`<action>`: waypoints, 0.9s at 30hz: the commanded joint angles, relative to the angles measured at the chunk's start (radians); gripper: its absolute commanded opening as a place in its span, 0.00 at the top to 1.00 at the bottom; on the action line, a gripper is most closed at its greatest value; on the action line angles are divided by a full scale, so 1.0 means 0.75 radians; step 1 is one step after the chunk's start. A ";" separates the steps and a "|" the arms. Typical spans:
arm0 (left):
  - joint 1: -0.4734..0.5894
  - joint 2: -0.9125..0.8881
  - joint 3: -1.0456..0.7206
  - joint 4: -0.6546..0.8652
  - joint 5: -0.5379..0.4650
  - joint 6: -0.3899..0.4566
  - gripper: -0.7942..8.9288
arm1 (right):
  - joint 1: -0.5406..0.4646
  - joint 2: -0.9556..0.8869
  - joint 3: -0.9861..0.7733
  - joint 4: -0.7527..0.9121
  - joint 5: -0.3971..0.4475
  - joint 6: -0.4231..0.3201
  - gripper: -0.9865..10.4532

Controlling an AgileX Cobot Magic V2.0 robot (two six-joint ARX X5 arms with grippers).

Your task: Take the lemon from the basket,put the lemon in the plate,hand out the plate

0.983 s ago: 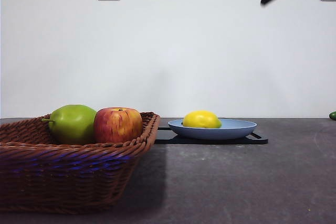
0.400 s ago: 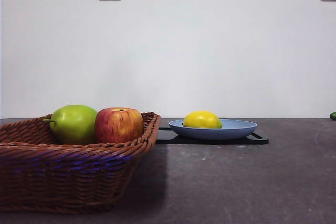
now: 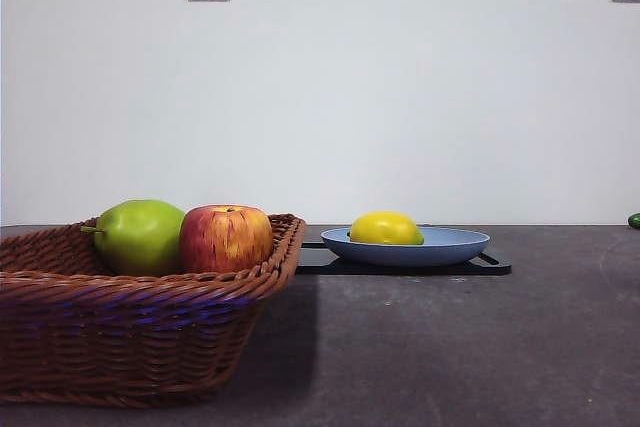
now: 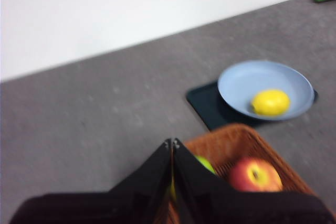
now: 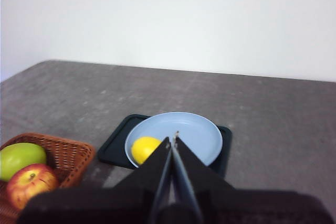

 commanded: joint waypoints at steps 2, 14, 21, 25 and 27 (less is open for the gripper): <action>-0.002 -0.145 -0.228 0.093 0.053 -0.107 0.91 | 0.006 -0.122 -0.080 0.017 0.116 0.070 0.91; -0.001 -0.257 -0.313 0.153 0.068 -0.130 0.91 | 0.008 -0.157 -0.086 0.028 0.289 0.069 0.91; -0.001 -0.257 -0.313 0.158 0.068 -0.130 0.91 | 0.008 -0.156 -0.086 0.028 0.290 0.069 0.91; -0.001 -0.258 -0.313 0.156 0.068 -0.130 0.91 | 0.008 -0.156 -0.086 0.028 0.290 0.069 0.91; 0.002 -0.295 -0.313 0.111 0.061 -0.101 0.91 | 0.008 -0.156 -0.086 0.028 0.290 0.069 0.91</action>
